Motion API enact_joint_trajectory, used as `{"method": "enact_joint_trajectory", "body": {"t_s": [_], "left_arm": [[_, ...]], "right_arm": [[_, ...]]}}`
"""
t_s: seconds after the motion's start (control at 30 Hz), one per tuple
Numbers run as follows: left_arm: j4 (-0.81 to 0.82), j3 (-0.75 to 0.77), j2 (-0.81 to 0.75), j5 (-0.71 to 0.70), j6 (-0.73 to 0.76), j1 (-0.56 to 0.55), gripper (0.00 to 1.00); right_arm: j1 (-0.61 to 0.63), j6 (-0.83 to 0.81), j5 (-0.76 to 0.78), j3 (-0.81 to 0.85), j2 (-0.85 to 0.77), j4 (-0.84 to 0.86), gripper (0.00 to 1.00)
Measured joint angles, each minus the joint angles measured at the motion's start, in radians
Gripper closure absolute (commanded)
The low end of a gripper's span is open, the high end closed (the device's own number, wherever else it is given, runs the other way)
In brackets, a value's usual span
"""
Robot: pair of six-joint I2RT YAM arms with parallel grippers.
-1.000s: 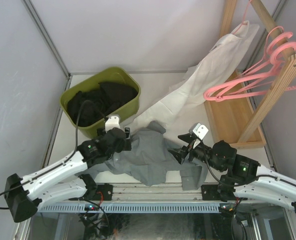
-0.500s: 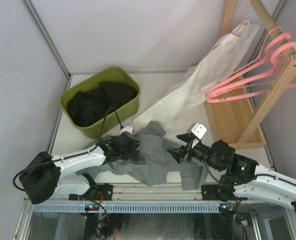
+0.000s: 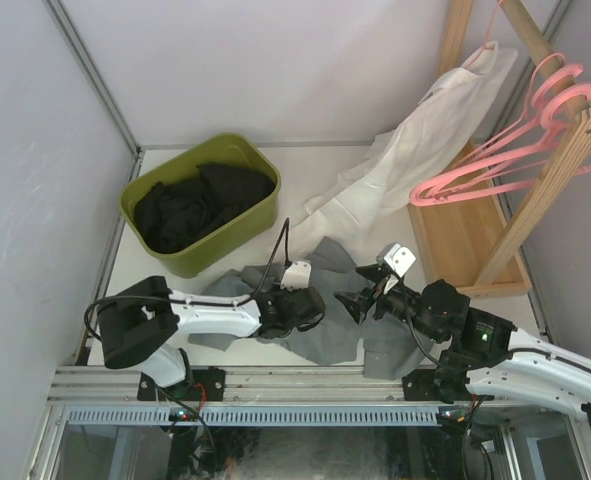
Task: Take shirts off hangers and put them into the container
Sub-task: Pick up the shirt from the center of the board.
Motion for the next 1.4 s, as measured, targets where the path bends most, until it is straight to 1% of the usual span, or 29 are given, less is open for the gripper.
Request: {"method": "enact_joint_trajectory", "body": {"t_s": [0.1,0.13,0.2,0.27,0.37,0.47,0.53,0.67,0.8,0.9,1.0,1.07,1.13,1.27,1.33,1.4], "left_arm": [[-0.076,-0.009,-0.033,-0.053,-0.017,-0.017,1.00],[-0.132,-0.016,-0.060,-0.070,-0.018,-0.018,1.00],[-0.268,-0.023,-0.150,-0.115,-0.014,-0.018,1.00],[-0.356,-0.013,-0.256,-0.170,0.009,-0.018,1.00],[-0.457,0.070,-0.442,-0.269,0.098,-0.013,1.00],[-0.470,0.188,-0.567,-0.354,0.213,0.003,1.00],[-0.463,0.248,-0.620,-0.387,0.286,0.035,1.00],[-0.428,0.357,-0.679,-0.393,0.480,0.161,1.00],[-0.380,0.455,-0.698,-0.353,0.636,0.217,1.00],[-0.348,0.529,-0.692,-0.316,0.721,0.264,1.00],[-0.326,0.607,-0.668,-0.290,0.800,0.333,1.00],[-0.322,0.679,-0.632,-0.261,0.850,0.399,1.00],[-0.301,0.750,-0.590,-0.218,0.887,0.487,1.00],[-0.289,0.908,-0.482,-0.132,0.921,0.667,1.00],[-0.265,0.954,-0.431,-0.098,0.928,0.736,1.00],[-0.241,0.958,-0.389,-0.077,0.926,0.792,1.00]], "right_arm": [[0.000,0.000,0.024,0.000,-0.013,-0.012,0.30],[-0.001,0.000,0.033,0.000,-0.019,-0.014,0.30],[-0.002,0.000,0.052,0.000,-0.028,-0.015,0.30],[-0.002,0.000,0.071,0.000,-0.032,-0.016,0.30],[-0.006,0.004,0.095,-0.001,-0.034,-0.016,0.30],[-0.010,0.007,0.109,-0.005,-0.039,-0.015,0.30],[-0.011,0.009,0.112,-0.011,-0.045,-0.014,0.30],[-0.014,0.014,0.114,-0.021,-0.051,-0.010,0.30],[-0.015,0.016,0.114,-0.022,-0.054,-0.009,0.30],[-0.015,0.021,0.117,-0.022,-0.057,-0.009,0.30],[-0.015,0.023,0.118,-0.022,-0.057,-0.009,0.30],[-0.015,0.026,0.117,-0.022,-0.057,-0.009,0.30],[-0.016,0.029,0.117,-0.022,-0.057,-0.009,0.30],[-0.020,0.033,0.117,-0.022,-0.057,-0.009,0.30],[-0.020,0.034,0.117,-0.022,-0.057,-0.009,0.30],[-0.021,0.037,0.117,-0.022,-0.057,-0.009,0.30]]}}
